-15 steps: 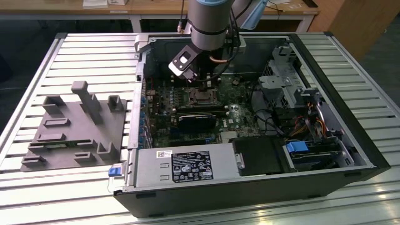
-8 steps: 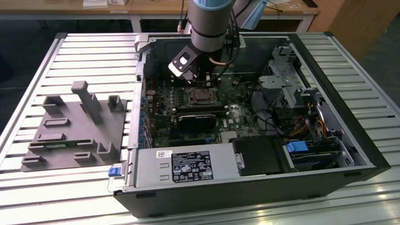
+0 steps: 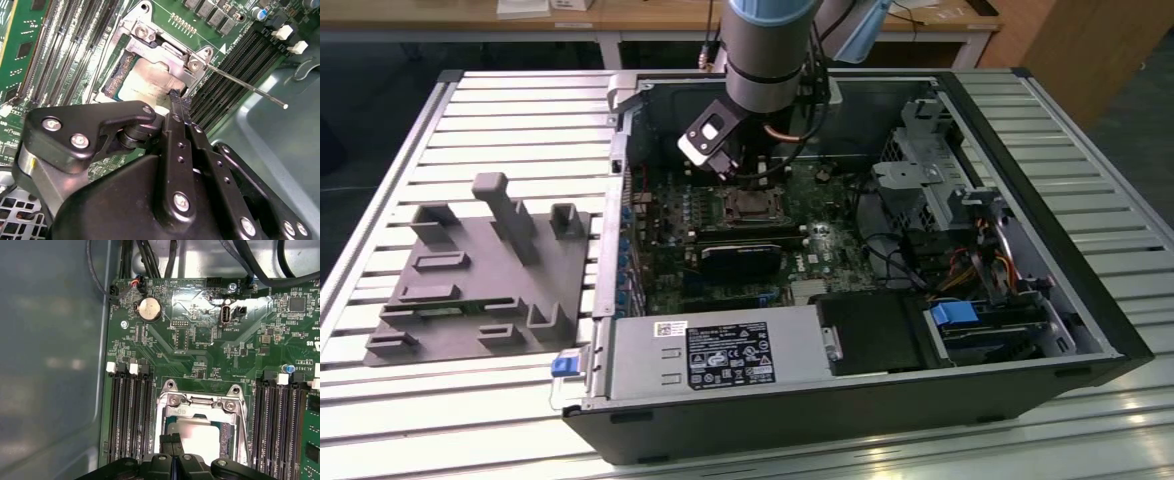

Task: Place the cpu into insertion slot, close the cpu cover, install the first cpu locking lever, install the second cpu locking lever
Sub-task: 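Close the cpu cover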

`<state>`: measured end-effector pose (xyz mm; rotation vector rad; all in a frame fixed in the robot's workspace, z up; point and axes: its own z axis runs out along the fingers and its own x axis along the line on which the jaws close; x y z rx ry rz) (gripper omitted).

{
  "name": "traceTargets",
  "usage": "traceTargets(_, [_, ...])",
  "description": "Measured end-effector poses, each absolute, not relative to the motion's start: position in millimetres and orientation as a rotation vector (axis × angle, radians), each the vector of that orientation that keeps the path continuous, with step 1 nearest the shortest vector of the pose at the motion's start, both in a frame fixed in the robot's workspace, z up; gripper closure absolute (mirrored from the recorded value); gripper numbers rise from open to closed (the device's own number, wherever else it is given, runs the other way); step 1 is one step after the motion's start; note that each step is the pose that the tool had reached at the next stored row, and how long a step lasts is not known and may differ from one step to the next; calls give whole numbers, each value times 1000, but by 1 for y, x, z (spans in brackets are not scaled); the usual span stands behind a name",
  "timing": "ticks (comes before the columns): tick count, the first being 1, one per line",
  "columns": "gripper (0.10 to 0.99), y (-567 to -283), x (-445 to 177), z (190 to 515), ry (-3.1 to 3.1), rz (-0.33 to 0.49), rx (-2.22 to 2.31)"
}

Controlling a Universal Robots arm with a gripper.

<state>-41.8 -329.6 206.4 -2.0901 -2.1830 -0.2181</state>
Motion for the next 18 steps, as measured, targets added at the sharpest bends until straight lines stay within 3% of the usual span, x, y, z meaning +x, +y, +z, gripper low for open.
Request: traceTargets(18, [980, -327, -43, 202, -2164, -256, -2068])
